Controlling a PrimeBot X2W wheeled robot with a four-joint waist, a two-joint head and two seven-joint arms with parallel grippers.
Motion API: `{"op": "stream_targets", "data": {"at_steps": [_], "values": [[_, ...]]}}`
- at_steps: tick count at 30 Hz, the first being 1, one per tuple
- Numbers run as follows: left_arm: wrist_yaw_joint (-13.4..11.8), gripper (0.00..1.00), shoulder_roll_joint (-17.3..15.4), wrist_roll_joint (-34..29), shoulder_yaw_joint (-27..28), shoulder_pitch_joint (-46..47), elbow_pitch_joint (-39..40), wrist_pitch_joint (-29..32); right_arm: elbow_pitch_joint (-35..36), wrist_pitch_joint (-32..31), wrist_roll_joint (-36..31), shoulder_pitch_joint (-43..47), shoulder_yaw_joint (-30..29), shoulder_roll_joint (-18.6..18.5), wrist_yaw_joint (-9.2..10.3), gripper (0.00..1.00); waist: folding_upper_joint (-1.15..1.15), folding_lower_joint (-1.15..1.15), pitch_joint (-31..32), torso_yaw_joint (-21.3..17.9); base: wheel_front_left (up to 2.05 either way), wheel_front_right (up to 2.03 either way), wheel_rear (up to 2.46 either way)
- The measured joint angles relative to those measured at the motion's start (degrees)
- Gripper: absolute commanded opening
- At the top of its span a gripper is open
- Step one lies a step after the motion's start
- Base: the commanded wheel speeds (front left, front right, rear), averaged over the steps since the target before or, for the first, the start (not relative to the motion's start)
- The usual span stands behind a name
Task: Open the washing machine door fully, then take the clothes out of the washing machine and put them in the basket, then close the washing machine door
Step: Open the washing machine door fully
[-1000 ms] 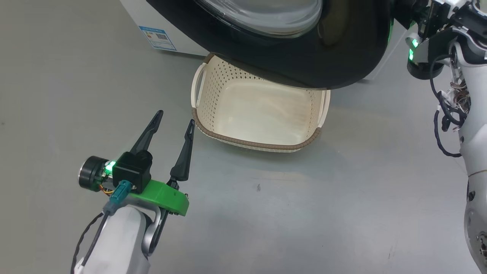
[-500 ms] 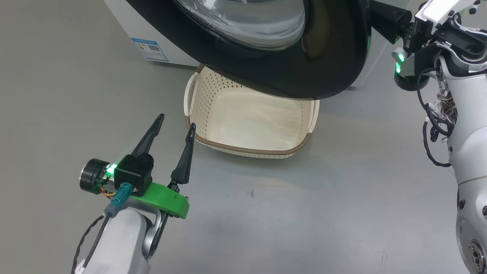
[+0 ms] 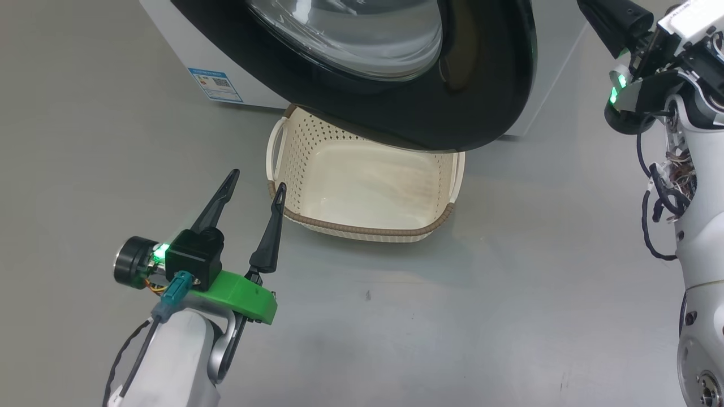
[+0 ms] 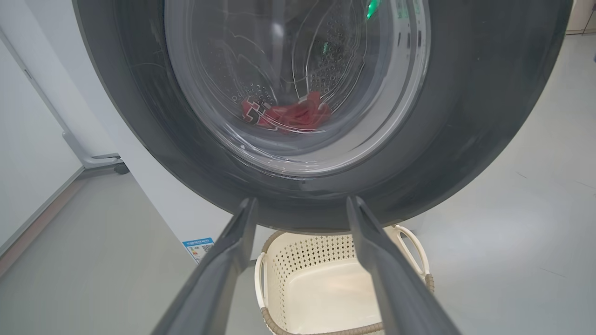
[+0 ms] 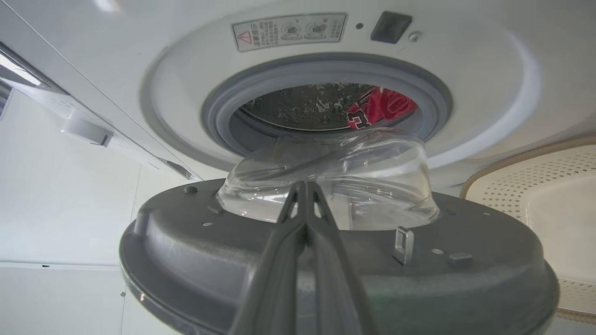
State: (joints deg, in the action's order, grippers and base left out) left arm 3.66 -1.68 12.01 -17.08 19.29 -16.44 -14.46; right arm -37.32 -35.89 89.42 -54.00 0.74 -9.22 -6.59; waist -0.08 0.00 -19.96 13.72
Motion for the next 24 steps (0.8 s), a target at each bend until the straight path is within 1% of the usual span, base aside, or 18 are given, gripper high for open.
{"op": "stream_targets", "data": {"at_steps": [2, 3, 4, 5, 6, 11, 12, 14, 16, 17, 19, 24], "values": [[0.00, 1.00, -0.01, -0.01, 0.26, -0.07, -0.08, 0.00, 1.18, 1.59, 0.25, 1.52, -0.86, -0.09, -0.10, 0.00, 0.00, 0.00, 0.45, -0.25, 0.00, 0.00, 0.00], [0.00, 1.00, -0.01, -0.01, 0.37, -0.19, -0.15, 0.00, 1.80, 2.45, 0.25, 2.31, -1.37, -0.19, -0.29, 0.23, 0.00, 0.00, 0.70, -0.39, 0.00, 0.00, 0.00], [0.00, 1.00, -0.01, -0.01, 0.42, -0.37, -0.27, 0.00, 2.37, 3.24, 0.32, 3.09, -2.13, -0.24, -0.40, 0.42, 0.00, 0.00, 0.96, -0.53, 0.00, 0.00, 0.00], [0.00, 1.00, 0.00, -0.01, 0.45, -0.65, -0.40, 0.00, 2.86, 4.21, 0.29, 3.98, -2.59, -0.44, -0.40, 0.82, 0.00, 0.00, 1.24, -0.66, 0.00, 0.00, 0.00], [0.00, 1.00, -0.01, -0.02, 0.47, -0.92, -0.53, 0.00, 3.49, 5.38, -0.05, 5.08, -2.82, -0.81, -0.40, 1.00, 0.00, 0.00, 1.56, -0.81, 0.00, 0.00, 0.00], [0.00, 1.00, -0.03, -0.08, 1.15, -2.14, -0.82, 0.01, 9.14, 9.72, -1.34, 10.46, -4.33, -0.83, -0.38, 1.00, 0.00, 0.00, 3.10, -1.63, 0.00, 0.00, 0.00], [0.00, 1.00, -0.03, -0.08, 1.15, -2.14, -0.82, 0.01, 9.14, 9.72, -1.34, 10.46, -4.33, -0.83, -0.38, 1.00, 0.00, 0.00, 3.10, -1.63, 0.00, 0.00, 0.00], [0.00, 1.00, -0.16, -0.24, 1.44, -2.49, -0.94, 0.00, 10.98, 11.70, -2.61, 12.64, -4.33, -0.47, -0.40, 1.00, 0.00, 0.00, 3.65, -2.11, 0.00, 0.00, 0.00], [0.00, 1.00, -0.32, -0.63, 1.51, -2.72, -1.18, 0.01, 13.41, 15.32, -5.98, 16.46, -4.01, -0.77, -0.38, 1.00, 0.00, 0.00, 4.48, -2.85, 0.00, 0.00, 0.00], [0.00, 1.00, -0.32, -0.63, 1.51, -2.72, -1.18, 0.01, 13.41, 15.32, -5.98, 16.46, -4.01, -0.77, -0.38, 1.00, 0.00, 0.00, 4.48, -2.85, 0.00, 0.00, 0.00], [0.00, 1.00, -0.35, -0.69, 1.59, -2.91, -1.35, 0.01, 15.05, 17.75, -8.80, 19.24, -3.46, -1.41, -0.38, 1.00, 0.00, 0.00, 5.10, -3.29, 0.00, 0.00, 0.00], [-0.02, 1.00, -0.82, -0.73, 2.38, -3.88, -1.55, 0.01, 18.45, 24.72, -17.67, 25.02, -0.31, -2.71, -0.40, 1.00, 0.00, 0.00, 6.52, -4.43, 0.00, 0.00, 0.00]]}}
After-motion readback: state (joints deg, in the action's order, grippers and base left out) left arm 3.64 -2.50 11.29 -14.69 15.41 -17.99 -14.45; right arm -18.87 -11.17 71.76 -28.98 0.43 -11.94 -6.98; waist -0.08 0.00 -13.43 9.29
